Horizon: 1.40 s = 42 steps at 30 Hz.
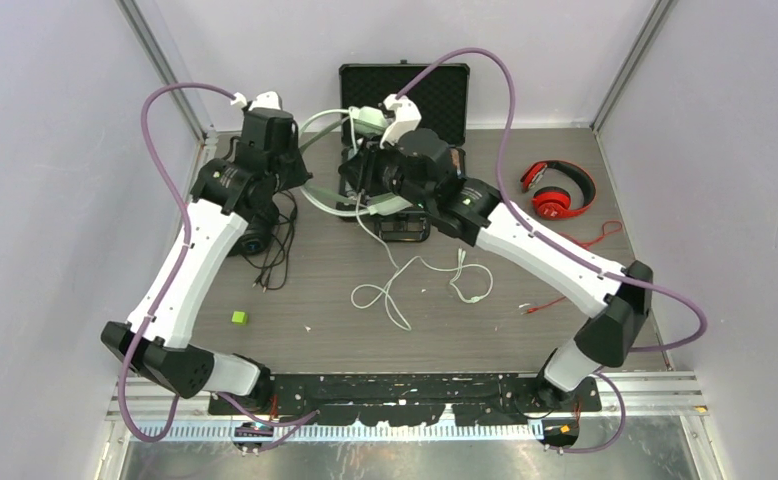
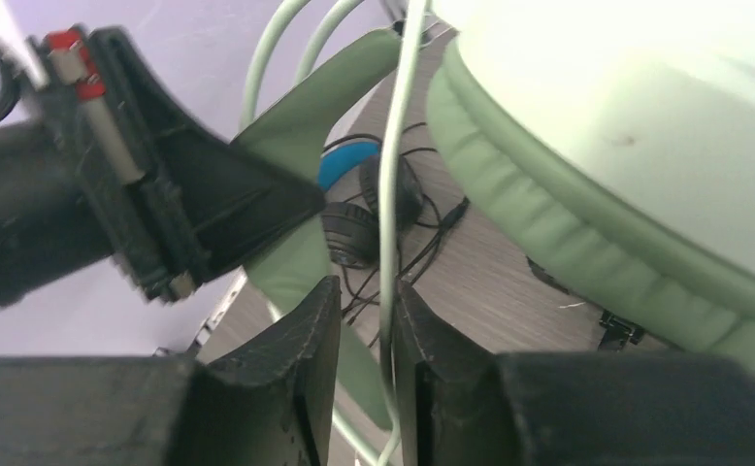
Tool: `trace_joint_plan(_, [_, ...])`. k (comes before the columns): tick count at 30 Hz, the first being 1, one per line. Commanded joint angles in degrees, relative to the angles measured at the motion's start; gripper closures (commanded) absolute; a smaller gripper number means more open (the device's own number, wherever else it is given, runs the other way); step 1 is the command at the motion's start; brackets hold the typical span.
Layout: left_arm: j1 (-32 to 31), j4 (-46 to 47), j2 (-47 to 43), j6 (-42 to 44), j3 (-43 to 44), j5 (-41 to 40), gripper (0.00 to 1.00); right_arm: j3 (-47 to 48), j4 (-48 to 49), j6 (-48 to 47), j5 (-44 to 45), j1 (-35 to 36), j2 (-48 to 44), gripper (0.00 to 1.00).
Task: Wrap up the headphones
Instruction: Wrap the headphones cable around the headphones.
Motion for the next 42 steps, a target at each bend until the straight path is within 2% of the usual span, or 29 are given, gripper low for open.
trace_joint_plan(1, [0.6, 4.9, -1.4, -0.9, 5.5, -3.3, 1.00, -2.3, -1.9, -1.0, -2.1, 0.2, -7.2, 0.67])
trace_joint_plan(5, [0.6, 4.2, -1.0, -0.5, 7.0, -3.2, 1.00, -7.2, -0.2, -1.1, -5.2, 0.2, -12.2, 0.62])
trace_joint_plan(13, [0.6, 3.6, -0.7, -0.6, 8.8, -2.7, 1.00, -18.8, 7.1, -2.1, -14.7, 0.2, -23.9, 0.42])
trace_joint_plan(20, [0.7, 3.8, -0.7, -2.5, 9.8, 0.2, 1.00, -30.4, 13.8, -7.4, -15.5, 0.2, -31.0, 0.39])
trace_joint_plan(23, [0.7, 4.6, -1.7, -3.8, 9.2, 3.0, 1.00, -36.2, 19.2, -11.1, -13.8, 0.2, -31.0, 0.38])
trace_joint_plan(27, [0.6, 5.7, -3.0, -6.1, 8.6, 6.1, 1.00, -41.6, 27.9, -14.2, -12.0, 0.2, -29.5, 0.31])
trace_joint_plan(33, [0.6, 7.5, -3.8, -8.9, 8.2, 9.0, 1.00, -46.1, 42.0, -13.8, -13.8, 0.2, -25.5, 0.30])
trace_joint_plan(39, [0.6, 10.2, -4.7, -11.4, 6.5, 11.9, 1.00, -45.1, 47.4, -14.7, -15.0, 0.3, -21.2, 0.30])
trace_joint_plan(42, [0.6, 11.3, -4.9, -12.1, 5.7, 12.5, 1.00, -43.9, 45.8, -15.0, -14.2, 0.3, -21.0, 0.33])
